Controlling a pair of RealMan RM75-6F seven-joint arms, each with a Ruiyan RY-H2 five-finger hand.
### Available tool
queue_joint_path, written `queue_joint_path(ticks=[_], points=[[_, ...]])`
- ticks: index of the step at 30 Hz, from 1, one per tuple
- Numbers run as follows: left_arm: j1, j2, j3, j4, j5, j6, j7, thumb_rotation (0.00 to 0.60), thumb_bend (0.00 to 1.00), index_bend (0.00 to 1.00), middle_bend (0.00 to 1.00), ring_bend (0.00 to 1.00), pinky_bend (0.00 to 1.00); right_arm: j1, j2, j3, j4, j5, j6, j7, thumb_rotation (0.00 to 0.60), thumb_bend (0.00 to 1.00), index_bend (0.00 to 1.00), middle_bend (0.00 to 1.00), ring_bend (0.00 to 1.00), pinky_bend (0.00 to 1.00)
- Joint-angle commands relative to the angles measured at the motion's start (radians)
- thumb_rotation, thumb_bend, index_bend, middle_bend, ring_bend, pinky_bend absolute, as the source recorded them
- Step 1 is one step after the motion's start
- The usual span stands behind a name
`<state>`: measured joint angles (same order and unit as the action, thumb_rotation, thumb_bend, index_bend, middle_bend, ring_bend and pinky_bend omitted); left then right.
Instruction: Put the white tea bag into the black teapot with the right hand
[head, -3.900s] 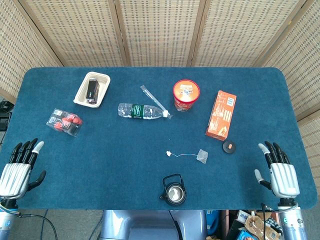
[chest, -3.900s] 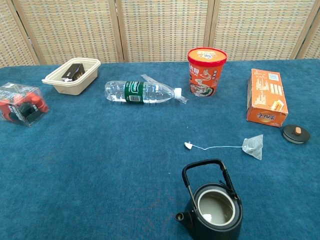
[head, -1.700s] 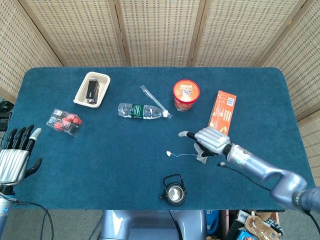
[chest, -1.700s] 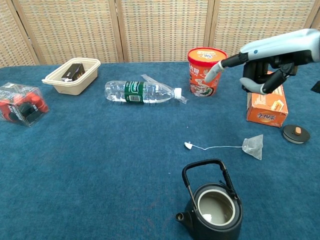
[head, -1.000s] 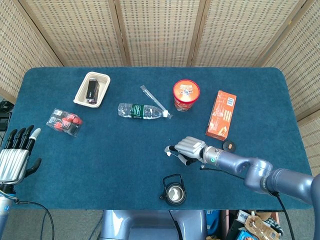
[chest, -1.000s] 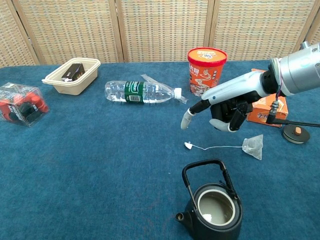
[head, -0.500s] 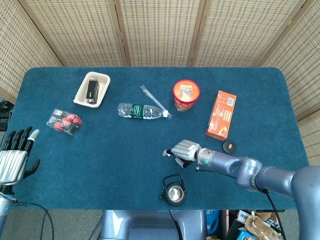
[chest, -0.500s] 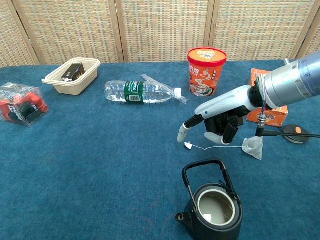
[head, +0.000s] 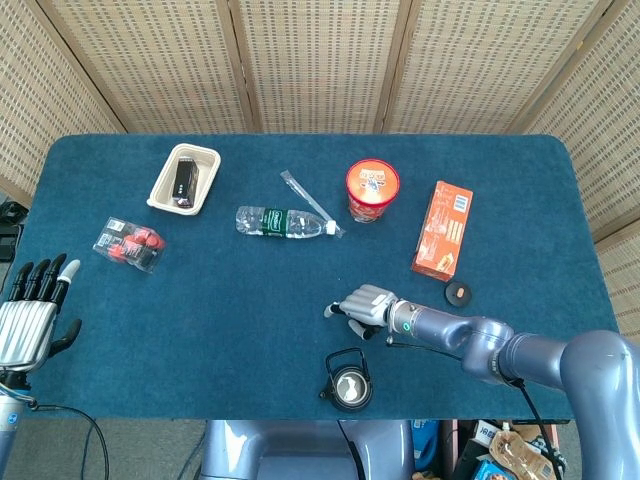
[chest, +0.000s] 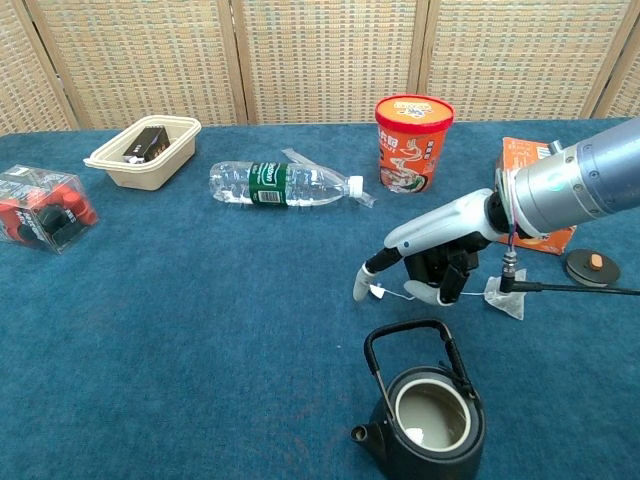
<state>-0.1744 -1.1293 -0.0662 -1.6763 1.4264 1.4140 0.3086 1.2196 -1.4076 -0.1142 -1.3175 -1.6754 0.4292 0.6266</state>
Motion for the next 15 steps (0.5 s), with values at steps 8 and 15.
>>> queue_joint_path(ticks=[8, 15], points=[[-0.003, -0.001, 0.000, 0.001, -0.004, -0.003, 0.002, 0.600, 0.37, 0.03, 0.00, 0.00, 0.00, -0.005, -0.023, -0.007, 0.036, 0.034, -0.001, -0.036, 0.600, 0.94, 0.18, 0.97, 0.98, 1.00], [-0.004, -0.003, -0.001, 0.002, -0.005, -0.001, 0.002, 0.600, 0.37, 0.03, 0.00, 0.00, 0.00, -0.007, -0.029, -0.009, 0.054, 0.055, -0.013, -0.051, 0.600, 0.94, 0.18, 0.97, 0.98, 1.00]])
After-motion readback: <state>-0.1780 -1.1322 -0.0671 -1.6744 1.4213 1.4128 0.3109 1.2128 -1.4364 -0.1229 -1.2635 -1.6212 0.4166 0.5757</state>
